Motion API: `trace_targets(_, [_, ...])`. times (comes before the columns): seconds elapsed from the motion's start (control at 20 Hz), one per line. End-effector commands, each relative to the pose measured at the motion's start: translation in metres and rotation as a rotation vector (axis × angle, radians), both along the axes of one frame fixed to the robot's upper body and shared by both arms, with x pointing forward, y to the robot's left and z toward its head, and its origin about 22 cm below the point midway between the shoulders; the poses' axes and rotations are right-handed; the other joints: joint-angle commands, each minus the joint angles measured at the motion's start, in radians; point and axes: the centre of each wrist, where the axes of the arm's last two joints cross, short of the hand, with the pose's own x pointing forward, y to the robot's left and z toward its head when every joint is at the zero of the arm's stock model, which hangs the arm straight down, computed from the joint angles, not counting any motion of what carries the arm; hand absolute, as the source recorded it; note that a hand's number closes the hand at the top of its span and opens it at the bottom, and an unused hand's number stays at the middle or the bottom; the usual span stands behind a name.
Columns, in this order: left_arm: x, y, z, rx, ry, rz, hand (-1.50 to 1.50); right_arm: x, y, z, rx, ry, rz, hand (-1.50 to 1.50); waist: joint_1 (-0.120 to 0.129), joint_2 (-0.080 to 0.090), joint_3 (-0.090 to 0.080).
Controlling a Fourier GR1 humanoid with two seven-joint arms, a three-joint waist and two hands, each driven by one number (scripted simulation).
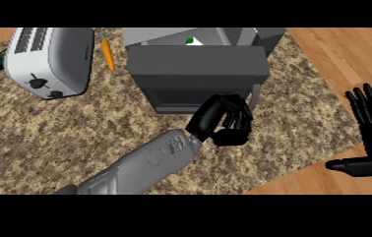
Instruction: Pick up the milk, place it into the microwave and close the microwave
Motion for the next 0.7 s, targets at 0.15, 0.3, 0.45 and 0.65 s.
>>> trace_targets(0.15, [0.018,-0.017,0.031,-0.044,-0.049,0.020,1.50,0.018,0.008,0.021,0.042,-0.057,0.117,-1.50,-0.052,0.015,0.002])
trace_targets(0.3, [0.027,-0.019,0.042,-0.046,-0.051,0.051,1.50,0.026,0.012,0.029,0.049,-0.074,0.157,-1.50,-0.059,0.023,0.004])
trace_targets(0.45, [0.035,-0.020,0.050,-0.047,-0.057,0.068,1.50,0.031,0.013,0.037,0.043,-0.077,0.178,-1.50,-0.076,0.028,0.004])
trace_targets(0.65, [0.042,-0.022,0.060,-0.064,-0.074,0.097,1.50,0.040,0.017,0.053,0.039,-0.100,0.247,-1.50,-0.096,0.036,0.007])
